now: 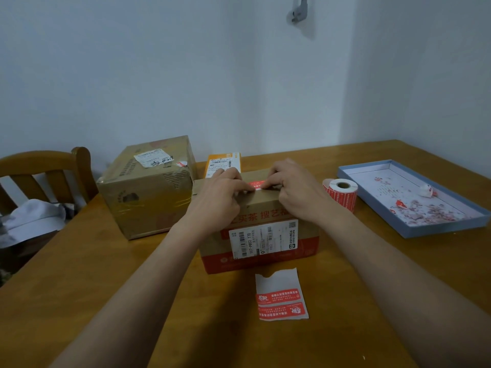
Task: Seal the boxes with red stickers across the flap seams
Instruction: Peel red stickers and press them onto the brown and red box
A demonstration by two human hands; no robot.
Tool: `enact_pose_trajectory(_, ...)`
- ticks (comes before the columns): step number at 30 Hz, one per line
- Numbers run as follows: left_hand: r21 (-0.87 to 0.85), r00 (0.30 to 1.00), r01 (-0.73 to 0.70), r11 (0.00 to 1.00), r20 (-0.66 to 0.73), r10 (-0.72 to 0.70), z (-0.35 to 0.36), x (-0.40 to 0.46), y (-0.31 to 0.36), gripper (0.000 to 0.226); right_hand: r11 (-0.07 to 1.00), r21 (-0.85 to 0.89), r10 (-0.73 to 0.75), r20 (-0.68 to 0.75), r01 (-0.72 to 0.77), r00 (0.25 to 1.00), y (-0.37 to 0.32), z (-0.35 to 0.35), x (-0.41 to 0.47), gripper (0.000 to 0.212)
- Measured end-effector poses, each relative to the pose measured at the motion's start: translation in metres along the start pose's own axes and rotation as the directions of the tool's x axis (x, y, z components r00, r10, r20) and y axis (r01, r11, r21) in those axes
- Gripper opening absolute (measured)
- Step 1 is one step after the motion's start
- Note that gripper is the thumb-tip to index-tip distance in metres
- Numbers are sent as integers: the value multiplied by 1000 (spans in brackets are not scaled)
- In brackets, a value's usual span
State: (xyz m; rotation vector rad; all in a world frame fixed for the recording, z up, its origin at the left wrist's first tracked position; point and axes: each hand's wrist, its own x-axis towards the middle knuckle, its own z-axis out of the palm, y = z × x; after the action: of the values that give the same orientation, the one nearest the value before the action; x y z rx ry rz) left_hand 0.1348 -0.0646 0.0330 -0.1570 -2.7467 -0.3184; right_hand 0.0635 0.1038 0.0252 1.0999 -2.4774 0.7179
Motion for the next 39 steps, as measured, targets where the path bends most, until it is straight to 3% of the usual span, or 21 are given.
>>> enact_pose_trajectory(5,-15,999,-21,1000,-41,21,1,0,-2,52,999,41,-22,-8,23,1000,-2,-1,-2,45)
enact_pose_trajectory(12,78,996,-36,996,81,29,6,8,-3,55,997,-68,-34,81,40,996,0,4,4,43)
enact_pose_trajectory(15,37,992,-32,999,122,27,4,11,-2,57,999,-41,-16,90,20,996,0,3,5,46)
enact_pose_trajectory(21,-96,989,26,995,-145,-40,5,-1,-5,45,985,158,75,-61,-65,995,5,-2,4,38)
enact_pose_trajectory(23,-93,990,0,996,-138,-13,7,-1,-4,42,996,91,1,-43,3,999,3,1,2,34)
enact_pose_trajectory(25,-85,994,-9,996,-112,-1,8,-1,-3,49,999,-8,-46,-4,46,999,1,5,1,48)
enact_pose_trajectory(28,7,994,-15,1000,-108,16,10,0,-3,51,994,-87,-58,30,60,998,1,8,1,58)
enact_pose_trajectory(30,41,994,-2,999,-105,7,12,1,-1,51,992,-120,-50,7,50,999,2,11,2,53)
enact_pose_trajectory(36,-182,957,159,970,-214,-197,9,3,-5,50,987,114,115,-41,-110,993,8,-3,5,42)
enact_pose_trajectory(39,-84,984,89,993,-145,-100,7,-2,-2,56,998,43,39,4,-39,999,3,-2,3,39)
